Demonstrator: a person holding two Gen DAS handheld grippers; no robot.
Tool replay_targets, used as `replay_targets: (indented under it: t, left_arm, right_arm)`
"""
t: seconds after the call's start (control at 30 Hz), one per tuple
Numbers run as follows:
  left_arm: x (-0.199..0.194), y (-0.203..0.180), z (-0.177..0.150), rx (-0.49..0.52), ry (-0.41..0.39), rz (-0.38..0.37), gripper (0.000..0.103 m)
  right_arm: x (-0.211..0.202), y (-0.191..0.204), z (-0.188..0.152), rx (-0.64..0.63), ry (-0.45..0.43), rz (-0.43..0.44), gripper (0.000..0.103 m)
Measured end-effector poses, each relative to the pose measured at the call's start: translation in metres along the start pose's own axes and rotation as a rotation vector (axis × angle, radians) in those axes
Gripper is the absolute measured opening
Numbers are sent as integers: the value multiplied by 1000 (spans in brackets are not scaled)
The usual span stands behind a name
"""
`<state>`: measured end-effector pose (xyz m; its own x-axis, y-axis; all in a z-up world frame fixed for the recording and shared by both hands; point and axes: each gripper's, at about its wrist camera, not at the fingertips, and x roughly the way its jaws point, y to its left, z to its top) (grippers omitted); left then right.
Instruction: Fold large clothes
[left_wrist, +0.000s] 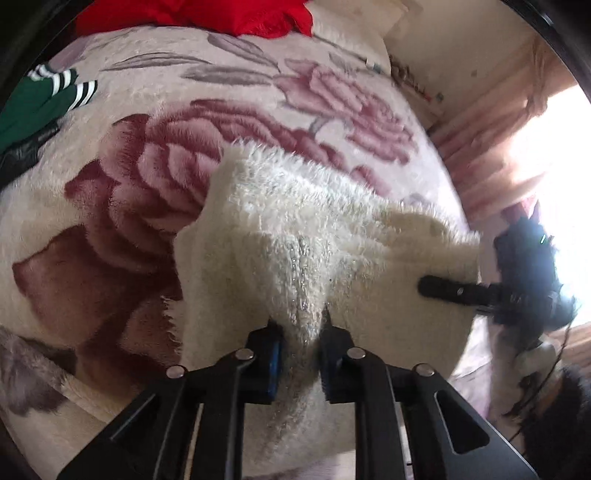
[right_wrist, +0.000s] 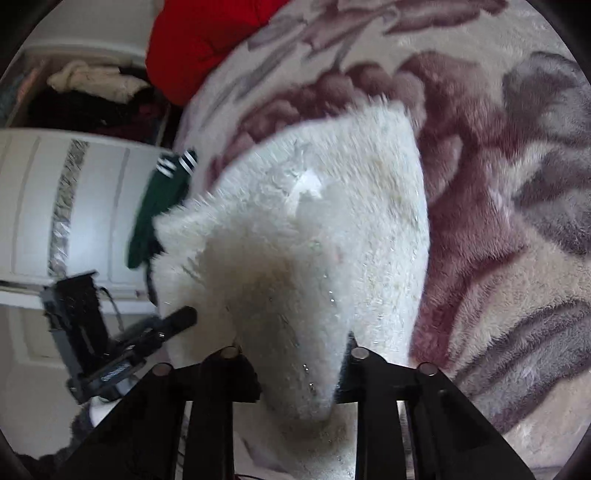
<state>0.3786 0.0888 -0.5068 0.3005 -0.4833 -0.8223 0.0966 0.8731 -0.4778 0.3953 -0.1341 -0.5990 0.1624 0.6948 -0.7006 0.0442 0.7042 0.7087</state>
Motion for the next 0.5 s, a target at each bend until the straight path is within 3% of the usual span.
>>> replay_targets:
  t: [0.1, 0.23, 0.33, 0.5]
  left_arm:
    - [-15, -5, 11, -25, -42, -28, 12]
    - [-3, 7, 51, -109, -47, -95, 12]
    - [40, 26, 81, -158, 24, -90, 12]
    - [97, 64, 82, -276, 154, -126, 14]
  right_arm:
    - [-16, 9, -1, -3, -43, 34, 22]
    - [-38, 30, 19, -4, -107, 72, 21]
    - [-28, 24, 45, 17, -127, 34, 20]
    - [20, -15, 76, 115, -70, -70, 19]
